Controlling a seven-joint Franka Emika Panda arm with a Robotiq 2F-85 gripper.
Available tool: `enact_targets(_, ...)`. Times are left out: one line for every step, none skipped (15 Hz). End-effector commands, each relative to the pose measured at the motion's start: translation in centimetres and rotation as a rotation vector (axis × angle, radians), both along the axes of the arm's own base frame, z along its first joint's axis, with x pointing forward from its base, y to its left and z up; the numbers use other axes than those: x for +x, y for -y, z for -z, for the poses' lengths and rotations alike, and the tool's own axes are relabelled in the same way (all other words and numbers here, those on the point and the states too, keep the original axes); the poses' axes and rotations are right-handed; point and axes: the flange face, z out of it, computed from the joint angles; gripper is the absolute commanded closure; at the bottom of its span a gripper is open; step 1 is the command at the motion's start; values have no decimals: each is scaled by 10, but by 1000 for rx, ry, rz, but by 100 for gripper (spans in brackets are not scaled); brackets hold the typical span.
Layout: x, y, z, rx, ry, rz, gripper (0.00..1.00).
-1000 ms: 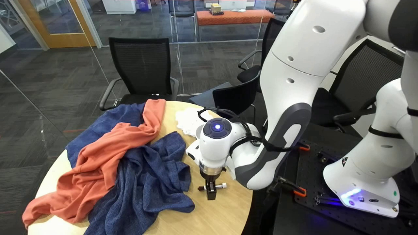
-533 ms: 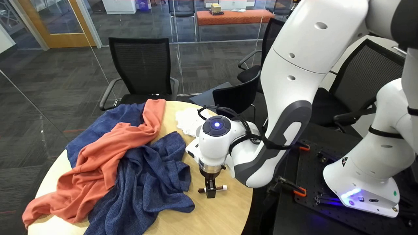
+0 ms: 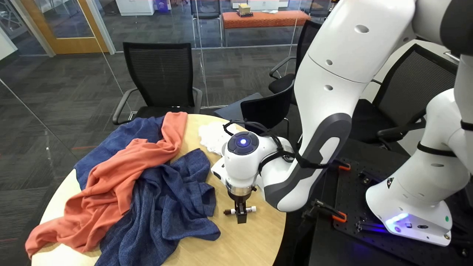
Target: Remove the black marker from the mug, put the marker back in the mug
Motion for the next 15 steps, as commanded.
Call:
enact_targets(7, 3, 1, -14, -18, -21, 0)
enact_targets(7, 3, 1, -12, -18, -17, 0)
enact_targets(1, 1, 2, -1, -4, 0, 0)
enact_targets(2, 1, 2, -1, -4, 0, 0)
enact_targets(2, 1, 3, -1, -4, 0, 0)
enact_targets(2, 0, 3, -2, -5, 0, 0)
enact_targets(2, 1, 3, -2, -5, 0, 0)
enact_targets(2, 1, 4, -1, -6, -4, 0)
enact_targets(3, 1, 6, 0, -5, -5, 0)
enact_targets(3, 1, 8, 2, -7, -5, 0)
enact_targets(4, 1, 11, 3, -8, -6, 0)
enact_targets(4, 1, 12, 6, -9, -8, 0)
enact_targets(4, 1, 14, 8, -9, -9, 0)
enact_targets(4, 2, 16, 10, -8, -10, 0)
enact_targets(5, 2, 17, 15, -5, -13, 0)
